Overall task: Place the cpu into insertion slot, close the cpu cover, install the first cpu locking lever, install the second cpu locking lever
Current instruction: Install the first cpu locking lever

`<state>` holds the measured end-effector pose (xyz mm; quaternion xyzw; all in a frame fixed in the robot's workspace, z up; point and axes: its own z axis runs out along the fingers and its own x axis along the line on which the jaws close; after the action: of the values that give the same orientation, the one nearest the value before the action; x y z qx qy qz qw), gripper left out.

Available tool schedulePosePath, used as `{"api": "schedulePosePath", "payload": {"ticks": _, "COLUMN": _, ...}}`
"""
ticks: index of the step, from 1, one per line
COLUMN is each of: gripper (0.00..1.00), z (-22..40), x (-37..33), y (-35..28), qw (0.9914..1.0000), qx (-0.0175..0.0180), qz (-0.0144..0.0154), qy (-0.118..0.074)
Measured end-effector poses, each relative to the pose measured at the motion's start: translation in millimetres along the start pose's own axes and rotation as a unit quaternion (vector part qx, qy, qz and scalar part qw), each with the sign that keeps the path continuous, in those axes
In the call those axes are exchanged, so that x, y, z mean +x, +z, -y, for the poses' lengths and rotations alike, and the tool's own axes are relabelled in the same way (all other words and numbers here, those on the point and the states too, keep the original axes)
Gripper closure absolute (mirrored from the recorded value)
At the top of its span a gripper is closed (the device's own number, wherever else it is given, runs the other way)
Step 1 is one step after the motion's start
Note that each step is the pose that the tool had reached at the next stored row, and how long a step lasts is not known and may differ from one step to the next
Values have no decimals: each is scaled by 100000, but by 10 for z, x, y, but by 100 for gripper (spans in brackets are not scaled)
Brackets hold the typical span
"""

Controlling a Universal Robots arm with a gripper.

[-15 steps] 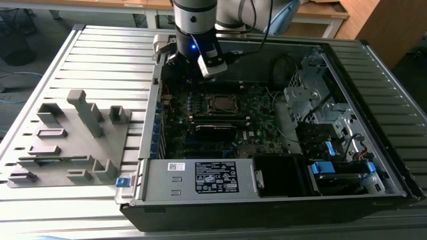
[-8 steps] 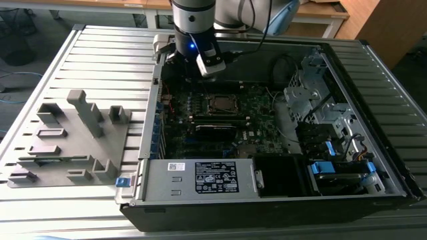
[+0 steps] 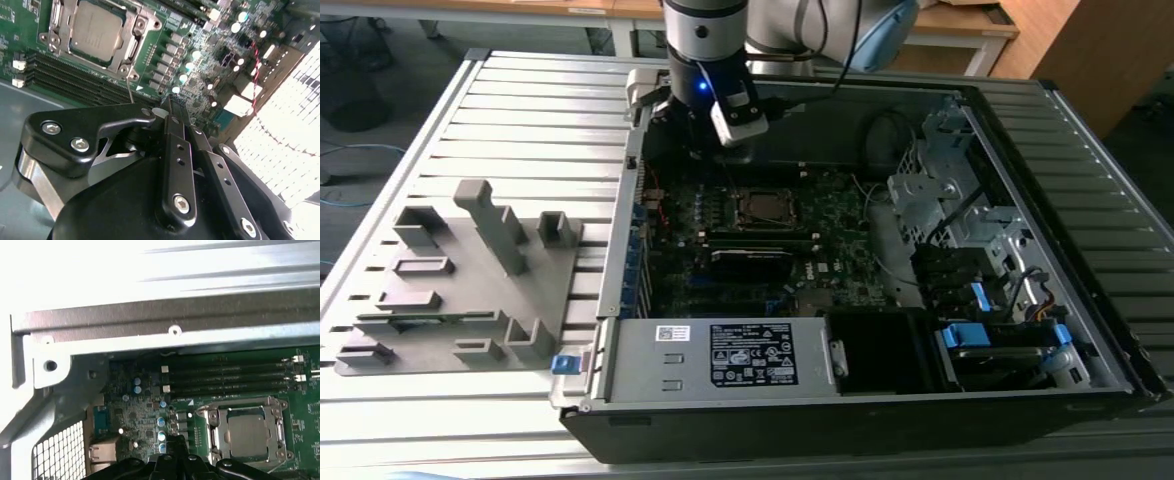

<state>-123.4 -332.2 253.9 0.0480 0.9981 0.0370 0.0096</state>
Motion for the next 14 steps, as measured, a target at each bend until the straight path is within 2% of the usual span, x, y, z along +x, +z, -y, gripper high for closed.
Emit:
{"api": "schedulePosePath", "payload": {"ticks": 7, "gripper": 89, "z": -108, "x": 16, "y": 13, "qw": 100000, "qx": -8, "qz": -2, "qy": -1}}
{"api": "schedulePosePath", "payload": {"ticks": 14, "gripper": 89, "z": -173, "x": 23, "y": 19, "qw": 100000, "qx": -34, "qz": -5, "qy": 3}}
